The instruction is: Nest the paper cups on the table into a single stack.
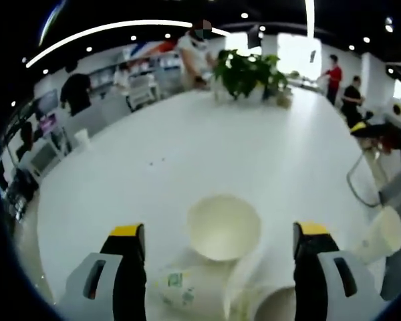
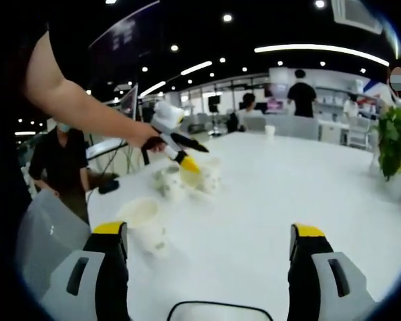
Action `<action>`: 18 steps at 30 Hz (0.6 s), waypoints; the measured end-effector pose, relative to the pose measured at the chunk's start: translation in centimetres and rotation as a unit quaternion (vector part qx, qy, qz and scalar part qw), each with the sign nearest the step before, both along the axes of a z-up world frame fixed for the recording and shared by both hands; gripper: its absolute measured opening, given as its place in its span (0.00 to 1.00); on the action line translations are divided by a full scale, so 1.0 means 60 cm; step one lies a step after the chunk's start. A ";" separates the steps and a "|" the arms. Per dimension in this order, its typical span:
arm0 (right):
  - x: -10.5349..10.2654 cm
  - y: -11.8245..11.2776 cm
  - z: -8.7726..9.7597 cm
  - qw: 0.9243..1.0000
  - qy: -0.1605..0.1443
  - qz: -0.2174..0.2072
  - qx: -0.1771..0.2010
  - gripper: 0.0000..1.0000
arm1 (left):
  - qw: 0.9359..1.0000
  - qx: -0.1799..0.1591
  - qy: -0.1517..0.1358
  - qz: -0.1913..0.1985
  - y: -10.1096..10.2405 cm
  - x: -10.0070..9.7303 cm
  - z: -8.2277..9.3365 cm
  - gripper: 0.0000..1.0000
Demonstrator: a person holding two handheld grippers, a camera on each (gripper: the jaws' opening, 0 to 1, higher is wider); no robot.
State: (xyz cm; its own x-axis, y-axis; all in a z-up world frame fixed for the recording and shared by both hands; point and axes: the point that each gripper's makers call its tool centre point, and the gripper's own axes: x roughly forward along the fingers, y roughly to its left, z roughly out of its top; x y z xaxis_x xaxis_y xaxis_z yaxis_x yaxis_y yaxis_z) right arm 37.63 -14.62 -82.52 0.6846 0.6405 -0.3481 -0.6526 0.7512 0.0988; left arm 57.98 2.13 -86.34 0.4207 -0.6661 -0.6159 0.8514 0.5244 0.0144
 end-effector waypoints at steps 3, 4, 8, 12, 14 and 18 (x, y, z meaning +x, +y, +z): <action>-0.003 0.001 -0.003 1.000 0.002 0.000 0.000 1.00 | 1.000 0.009 0.005 0.000 0.000 0.004 -0.013 0.80; -0.005 0.002 -0.004 1.000 0.003 0.001 0.000 1.00 | 1.000 0.010 0.006 0.000 -0.001 0.005 -0.015 0.79; -0.007 0.002 -0.008 1.000 0.005 0.000 0.000 0.99 | 1.000 0.016 0.015 0.000 0.001 0.010 -0.025 0.73; -0.006 0.004 -0.008 1.000 0.006 -0.002 0.001 0.99 | 1.000 0.020 0.014 -0.011 0.002 0.014 -0.028 0.66; -0.006 0.004 -0.009 1.000 0.007 -0.002 0.000 0.99 | 0.999 0.025 0.012 -0.022 0.001 0.009 -0.029 0.63; -0.007 0.006 -0.011 1.000 0.008 -0.001 0.000 0.99 | 0.999 0.031 0.012 -0.033 -0.003 0.003 -0.032 0.58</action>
